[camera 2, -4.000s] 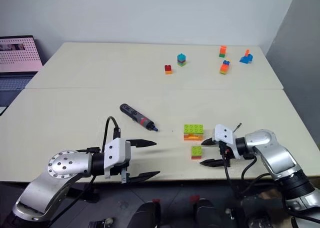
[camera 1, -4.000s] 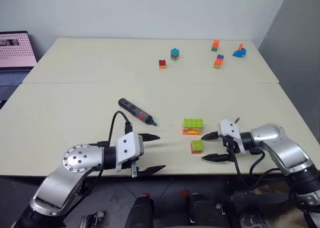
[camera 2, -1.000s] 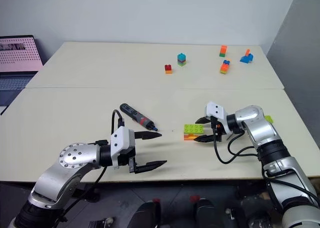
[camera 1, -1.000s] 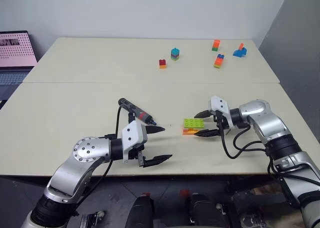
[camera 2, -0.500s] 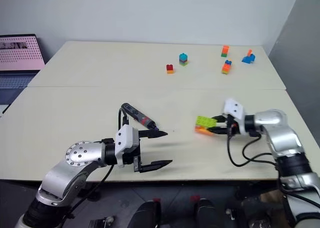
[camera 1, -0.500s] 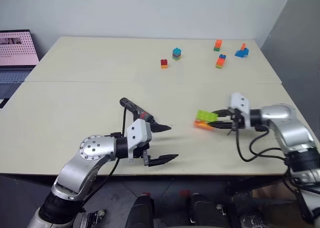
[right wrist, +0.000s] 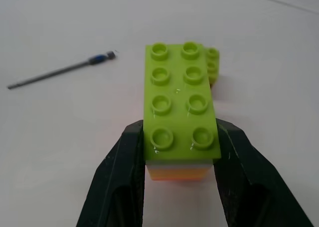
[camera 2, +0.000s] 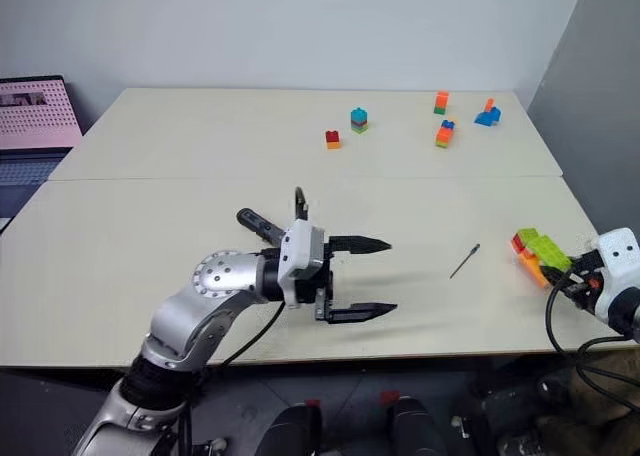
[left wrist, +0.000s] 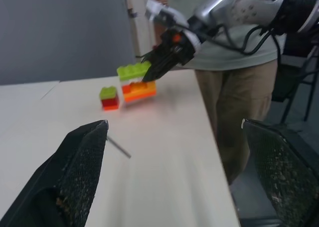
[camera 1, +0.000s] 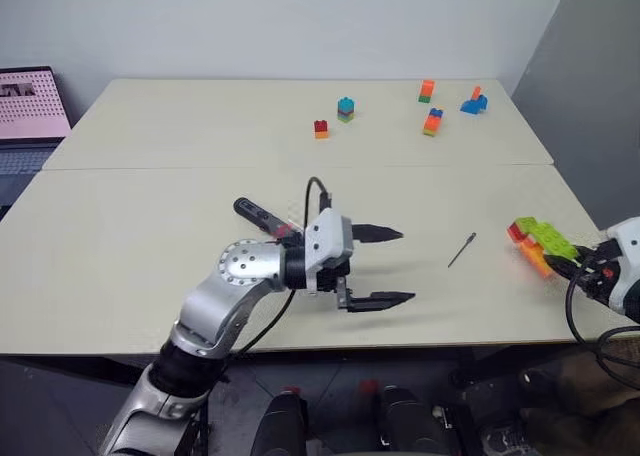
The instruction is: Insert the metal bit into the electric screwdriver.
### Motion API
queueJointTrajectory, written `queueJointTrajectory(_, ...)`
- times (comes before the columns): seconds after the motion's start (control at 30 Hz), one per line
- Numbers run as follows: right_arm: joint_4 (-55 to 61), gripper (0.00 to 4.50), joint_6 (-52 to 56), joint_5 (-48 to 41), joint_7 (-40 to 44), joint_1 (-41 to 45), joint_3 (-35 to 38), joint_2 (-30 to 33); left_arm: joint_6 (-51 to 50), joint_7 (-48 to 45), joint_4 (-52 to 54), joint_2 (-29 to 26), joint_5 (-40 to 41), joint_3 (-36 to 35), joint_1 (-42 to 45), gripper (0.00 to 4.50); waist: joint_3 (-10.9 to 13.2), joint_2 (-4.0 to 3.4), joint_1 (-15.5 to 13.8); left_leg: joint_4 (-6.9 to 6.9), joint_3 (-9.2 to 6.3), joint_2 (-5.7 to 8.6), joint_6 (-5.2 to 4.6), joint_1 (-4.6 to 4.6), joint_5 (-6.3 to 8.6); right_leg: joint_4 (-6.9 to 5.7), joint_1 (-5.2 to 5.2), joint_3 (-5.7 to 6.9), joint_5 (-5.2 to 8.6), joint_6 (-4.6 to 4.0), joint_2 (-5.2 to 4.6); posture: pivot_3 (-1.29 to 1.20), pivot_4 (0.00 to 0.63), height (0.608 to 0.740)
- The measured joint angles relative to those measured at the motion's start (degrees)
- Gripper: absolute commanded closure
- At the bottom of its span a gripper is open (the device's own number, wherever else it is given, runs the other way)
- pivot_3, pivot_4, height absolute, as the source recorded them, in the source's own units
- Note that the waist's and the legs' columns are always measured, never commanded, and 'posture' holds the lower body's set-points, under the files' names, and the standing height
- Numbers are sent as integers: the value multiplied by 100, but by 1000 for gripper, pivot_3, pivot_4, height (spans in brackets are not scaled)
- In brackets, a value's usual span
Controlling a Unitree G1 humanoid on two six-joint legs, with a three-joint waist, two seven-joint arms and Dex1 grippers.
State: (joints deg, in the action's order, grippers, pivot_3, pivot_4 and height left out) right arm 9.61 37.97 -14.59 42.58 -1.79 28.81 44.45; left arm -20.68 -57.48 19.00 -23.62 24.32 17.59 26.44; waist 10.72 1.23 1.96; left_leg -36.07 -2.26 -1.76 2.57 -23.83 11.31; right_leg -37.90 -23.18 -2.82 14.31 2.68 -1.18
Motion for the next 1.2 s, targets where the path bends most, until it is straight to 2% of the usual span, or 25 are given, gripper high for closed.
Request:
queueJointTrajectory(0.23, -98, 3008, 305, -13, -627, 281, -160, -80, 119, -61, -164, 111, -61, 39, 42, 0, 0, 0, -16, 1, -1, 0, 0, -5, 0, 6, 0, 0, 0, 0, 1, 0, 150, 740)
queueJointTrajectory(0.27, -95, 2658, 380, -23, -683, 280, -159, -116, 124, -56, -164, 152, -61, 41, 42, 0, 0, 0, -22, 1, -1, 0, 0, -7, 0, 8, -1, 0, 0, 0, 1, 0, 150, 740)
queueJointTrajectory(0.47, 50, 1425, 645, -282, -791, 183, -66, -267, 141, -42, -165, 188, -108, 42, 39, 0, 0, -1, -28, 2, -1, 1, 0, -9, 0, 12, -1, 0, 1, 1, 0, 0, 150, 740)
queueJointTrajectory(0.53, 182, 790, 671, -372, -793, 116, 4, -266, 140, -28, -169, 187, -129, 42, 26, 0, 0, -1, -28, 2, -4, 1, 0, -8, 0, 12, -1, 2, 1, 1, 1, 0, 150, 740)
queueJointTrajectory(0.63, 326, 73, 709, -483, -771, -14, 123, -264, 131, 41, -177, 177, -133, 17, 20, 0, 0, -1, -28, 2, -4, 1, 0, -8, 0, 11, -1, 1, 1, 1, 0, 0, 150, 740)
queueJointTrajectory(0.7, 506, 20, 681, -545, -621, -247, 300, -119, 112, 65, -184, 70, -132, -83, 17, 0, -1, -4, -28, 3, -3, 2, 0, -8, 0, 11, -1, 1, 1, 1, 0, 0, 150, 740)
queueJointTrajectory(0.83, 1048, 20, 437, -725, 50, -656, 837, 531, 104, 53, -415, -525, -156, -631, 60, 0, 1, -6, 8, 6, -4, -2, 0, -4, 1, 12, -3, 3, 2, 0, 2, 0, 150, 740)
queueJointTrajectory(0.9, 1465, 20, 388, -959, 482, -678, 831, 888, 138, -72, -666, -933, -257, -777, 217, 0, 2, -4, 23, 6, -4, -2, 0, -1, 1, 10, -4, 4, 2, 0, 2, 0, 150, 740)
queueJointTrajectory(1.03, 2331, 20, 653, -1809, 883, -162, 505, 1159, 530, -638, -1306, -1705, -593, -885, 618, 0, 7, 4, 14, 4, -9, -3, 1, -6, 1, 19, -2, 11, 2, -1, -1, 0, 150, 740)
queueJointTrajectory(1.2, 2698, 20, 835, -2354, 1040, 373, -466, 1275, 1705, -1488, -2567, -2223, -1385, -607, 1349, 0, 10, 10, -63, 11, -9, 0, 1, -37, 1, 61, -5, 20, 1, -1, -8, 0, 150, 740)
